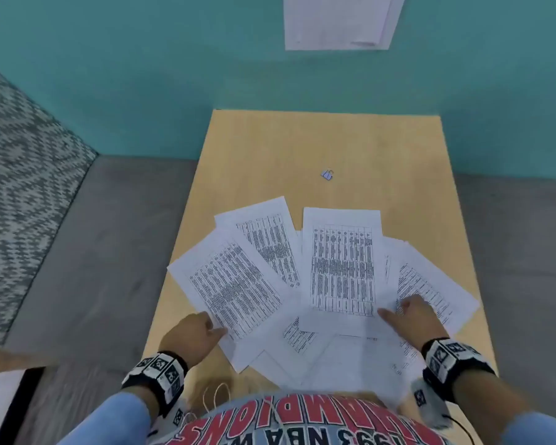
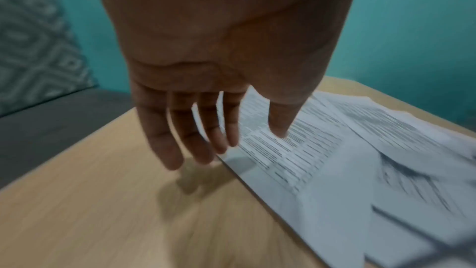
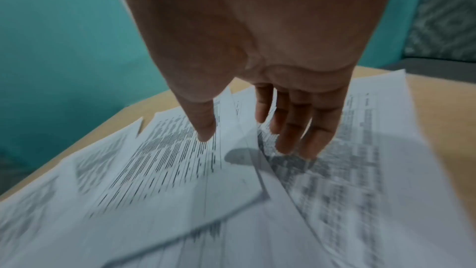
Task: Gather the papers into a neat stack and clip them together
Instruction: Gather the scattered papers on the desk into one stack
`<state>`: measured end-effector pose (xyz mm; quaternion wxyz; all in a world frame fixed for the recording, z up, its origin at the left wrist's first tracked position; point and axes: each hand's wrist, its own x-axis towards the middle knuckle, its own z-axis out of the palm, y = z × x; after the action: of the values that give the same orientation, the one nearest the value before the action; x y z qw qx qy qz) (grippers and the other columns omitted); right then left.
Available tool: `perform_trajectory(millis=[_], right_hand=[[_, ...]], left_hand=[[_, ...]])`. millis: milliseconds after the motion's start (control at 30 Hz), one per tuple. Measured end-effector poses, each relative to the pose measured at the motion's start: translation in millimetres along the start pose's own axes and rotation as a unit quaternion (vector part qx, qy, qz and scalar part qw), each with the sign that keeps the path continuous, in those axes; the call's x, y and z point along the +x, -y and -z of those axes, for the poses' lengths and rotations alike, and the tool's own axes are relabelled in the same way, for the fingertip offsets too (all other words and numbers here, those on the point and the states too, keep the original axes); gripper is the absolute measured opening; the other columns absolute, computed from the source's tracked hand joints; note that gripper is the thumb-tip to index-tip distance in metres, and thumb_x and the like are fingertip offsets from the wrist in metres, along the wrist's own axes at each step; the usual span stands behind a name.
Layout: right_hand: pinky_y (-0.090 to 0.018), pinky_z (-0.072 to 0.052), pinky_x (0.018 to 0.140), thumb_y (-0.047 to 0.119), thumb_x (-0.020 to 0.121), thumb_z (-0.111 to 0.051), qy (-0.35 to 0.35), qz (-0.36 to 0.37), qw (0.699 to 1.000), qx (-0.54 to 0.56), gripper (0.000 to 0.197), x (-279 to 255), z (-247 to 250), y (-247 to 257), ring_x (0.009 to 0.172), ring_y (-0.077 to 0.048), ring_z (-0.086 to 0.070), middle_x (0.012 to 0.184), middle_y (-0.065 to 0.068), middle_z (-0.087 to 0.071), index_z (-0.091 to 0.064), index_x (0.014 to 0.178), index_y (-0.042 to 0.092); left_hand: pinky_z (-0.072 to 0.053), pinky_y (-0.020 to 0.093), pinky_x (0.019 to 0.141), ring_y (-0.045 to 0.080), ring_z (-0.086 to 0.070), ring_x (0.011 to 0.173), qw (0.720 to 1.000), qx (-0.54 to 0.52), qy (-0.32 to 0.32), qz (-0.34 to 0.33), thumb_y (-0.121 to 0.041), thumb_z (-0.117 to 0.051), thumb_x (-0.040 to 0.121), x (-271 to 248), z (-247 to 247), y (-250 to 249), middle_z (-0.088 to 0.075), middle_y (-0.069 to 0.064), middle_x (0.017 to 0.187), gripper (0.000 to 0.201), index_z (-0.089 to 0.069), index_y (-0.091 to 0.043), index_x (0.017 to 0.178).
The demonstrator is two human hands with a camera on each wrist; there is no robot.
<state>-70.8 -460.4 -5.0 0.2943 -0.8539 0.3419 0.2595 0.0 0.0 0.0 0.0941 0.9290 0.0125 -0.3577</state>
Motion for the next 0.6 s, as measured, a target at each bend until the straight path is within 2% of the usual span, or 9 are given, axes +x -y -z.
perform_trajectory(millis=[67,100,200,267,300,367,433,500,600], right_hand=[[-0.046,-0.050,0.101,0.058,0.080,-0.081,-0.033,-0.038,0.998,0.042,0.092,23,-2,15,0.126,-0.038,-0.057,0.136,-0.023,-0.053,-0.049,0.137,-0.006],[-0.048,-0.051,0.103,0.062,0.074,-0.084,-0.042,-0.054,0.996,0.050,0.103,30,-1,26,0.129,-0.040,-0.055,0.139,-0.025,-0.051,-0.046,0.140,-0.007],[-0.048,-0.055,0.099,0.070,0.059,-0.088,-0.055,-0.065,0.996,0.014,0.117,55,-11,40,0.124,-0.040,-0.061,0.136,-0.024,-0.056,-0.048,0.139,-0.006],[-0.044,-0.059,0.082,0.070,0.056,-0.089,-0.060,-0.056,0.997,0.010,0.102,62,-15,49,0.101,-0.035,-0.069,0.116,-0.020,-0.067,-0.059,0.122,-0.001],[-0.040,-0.056,0.077,0.062,0.063,-0.090,-0.057,-0.048,0.997,0.025,0.089,63,-15,54,0.094,-0.032,-0.066,0.109,-0.018,-0.066,-0.059,0.118,-0.001],[-0.036,-0.046,0.072,0.037,0.081,-0.087,-0.055,-0.029,0.996,0.059,0.060,67,-15,60,0.090,-0.030,-0.060,0.102,-0.015,-0.064,-0.058,0.116,-0.001],[-0.035,-0.043,0.066,0.028,0.087,-0.082,-0.068,-0.008,0.995,0.078,0.033,67,-10,62,0.082,-0.030,-0.062,0.088,-0.011,-0.064,-0.061,0.096,0.005],[-0.032,-0.039,0.057,0.027,0.090,-0.079,-0.076,0.011,0.991,0.105,0.032,70,-1,59,0.067,-0.025,-0.057,0.071,-0.005,-0.059,-0.055,0.073,0.013],[-0.031,-0.042,0.060,0.031,0.092,-0.075,-0.064,0.018,0.989,0.131,0.026,75,21,52,0.069,-0.027,-0.061,0.069,-0.004,-0.065,-0.067,0.078,0.011]], left_hand=[[-0.045,0.033,0.063,0.029,-0.065,0.074,0.994,-0.095,-0.004,0.057,-0.081,-0.055,0.087,14,0,8,-0.056,0.001,0.079,0.077,-0.058,-0.005,0.095],[-0.048,0.034,0.065,0.034,-0.067,0.080,0.988,-0.133,0.003,0.076,-0.087,-0.056,0.082,17,3,8,-0.056,0.006,0.084,0.089,-0.057,0.001,0.098],[-0.059,0.048,0.087,0.039,-0.064,0.107,0.973,-0.188,0.009,0.133,-0.095,-0.058,0.068,22,8,-1,-0.053,0.014,0.119,0.096,-0.049,-0.007,0.104],[-0.058,0.048,0.092,0.037,-0.059,0.118,0.953,-0.243,0.003,0.183,-0.099,-0.064,0.057,28,6,-7,-0.041,0.012,0.136,0.120,-0.044,-0.007,0.131],[-0.055,0.048,0.096,0.036,-0.055,0.123,0.947,-0.255,-0.002,0.197,-0.099,-0.066,0.054,33,4,-11,-0.036,0.013,0.142,0.131,-0.038,-0.007,0.143],[-0.050,0.051,0.105,0.038,-0.048,0.131,0.950,-0.235,-0.029,0.203,-0.097,-0.069,0.052,41,2,-18,-0.035,0.015,0.145,0.138,-0.033,-0.005,0.149],[-0.045,0.052,0.109,0.041,-0.043,0.135,0.958,-0.193,-0.062,0.201,-0.086,-0.079,0.058,50,0,-25,-0.038,0.016,0.144,0.128,-0.035,-0.004,0.147],[-0.045,0.051,0.107,0.039,-0.043,0.133,0.964,-0.167,-0.077,0.192,-0.071,-0.088,0.064,56,0,-27,-0.040,0.016,0.142,0.115,-0.037,-0.006,0.144],[-0.048,0.050,0.107,0.039,-0.048,0.130,0.972,-0.154,-0.054,0.167,-0.056,-0.092,0.070,62,6,-23,-0.044,0.016,0.141,0.103,-0.039,-0.009,0.143]])
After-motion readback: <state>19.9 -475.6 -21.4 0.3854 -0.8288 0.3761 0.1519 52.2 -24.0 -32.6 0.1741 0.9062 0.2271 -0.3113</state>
